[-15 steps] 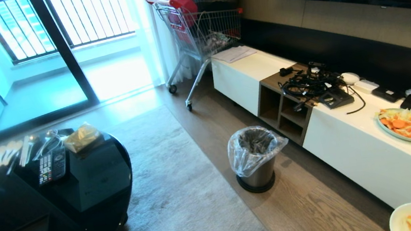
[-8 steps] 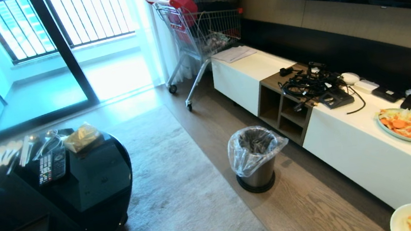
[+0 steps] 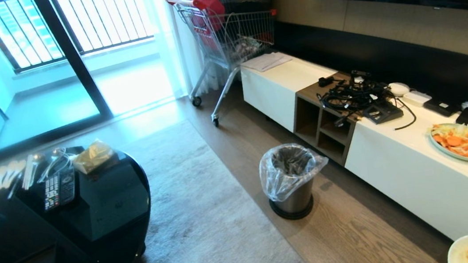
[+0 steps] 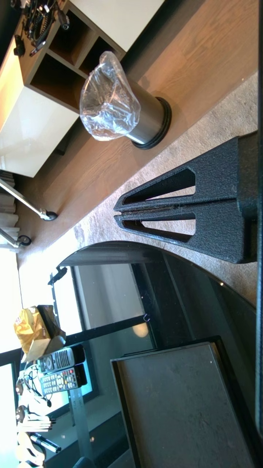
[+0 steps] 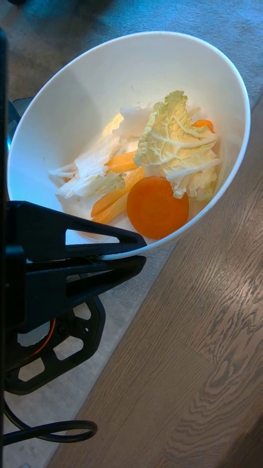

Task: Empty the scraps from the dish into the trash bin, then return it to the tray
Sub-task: Move the bowl over the trash can

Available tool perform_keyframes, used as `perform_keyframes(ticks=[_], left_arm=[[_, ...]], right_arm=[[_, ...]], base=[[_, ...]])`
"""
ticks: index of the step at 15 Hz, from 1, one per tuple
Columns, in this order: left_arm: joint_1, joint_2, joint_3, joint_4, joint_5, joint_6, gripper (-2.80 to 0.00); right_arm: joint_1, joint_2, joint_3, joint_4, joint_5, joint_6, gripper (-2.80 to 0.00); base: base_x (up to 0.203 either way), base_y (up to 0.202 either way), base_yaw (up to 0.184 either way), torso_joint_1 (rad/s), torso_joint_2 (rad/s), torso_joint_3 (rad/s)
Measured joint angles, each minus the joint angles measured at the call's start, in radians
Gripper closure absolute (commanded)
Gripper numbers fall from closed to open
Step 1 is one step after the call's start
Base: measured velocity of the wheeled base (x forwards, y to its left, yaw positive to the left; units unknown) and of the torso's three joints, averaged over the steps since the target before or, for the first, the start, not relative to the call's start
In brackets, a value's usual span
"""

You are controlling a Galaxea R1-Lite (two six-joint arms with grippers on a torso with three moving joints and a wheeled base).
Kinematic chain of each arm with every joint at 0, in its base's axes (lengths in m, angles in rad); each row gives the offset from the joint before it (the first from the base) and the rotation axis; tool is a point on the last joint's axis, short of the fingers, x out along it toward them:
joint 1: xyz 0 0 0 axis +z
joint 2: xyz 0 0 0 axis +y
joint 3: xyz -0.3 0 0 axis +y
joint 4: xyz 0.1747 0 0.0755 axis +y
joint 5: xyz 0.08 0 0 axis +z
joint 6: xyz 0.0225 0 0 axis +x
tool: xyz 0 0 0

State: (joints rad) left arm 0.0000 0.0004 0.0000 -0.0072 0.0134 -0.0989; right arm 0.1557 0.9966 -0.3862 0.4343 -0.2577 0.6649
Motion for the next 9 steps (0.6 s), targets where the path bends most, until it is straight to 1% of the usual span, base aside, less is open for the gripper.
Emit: perform_keyframes(ticks=[4, 9], left_arm=[[0.000, 0.000, 0.000, 0.000, 0.000, 0.000, 0.00], [0.000, 0.000, 0.000, 0.000, 0.000, 0.000, 0.00]], right_arm=[[-0.001, -0.031, -0.012, 0.054, 0.000, 0.006, 0.00], [-0.002, -0.070, 0.027, 0.054, 0.003, 0.013, 0.00]], base=[[0.000, 0.000, 0.000, 0.000, 0.00, 0.000], [0.000, 0.000, 0.000, 0.000, 0.00, 0.000]])
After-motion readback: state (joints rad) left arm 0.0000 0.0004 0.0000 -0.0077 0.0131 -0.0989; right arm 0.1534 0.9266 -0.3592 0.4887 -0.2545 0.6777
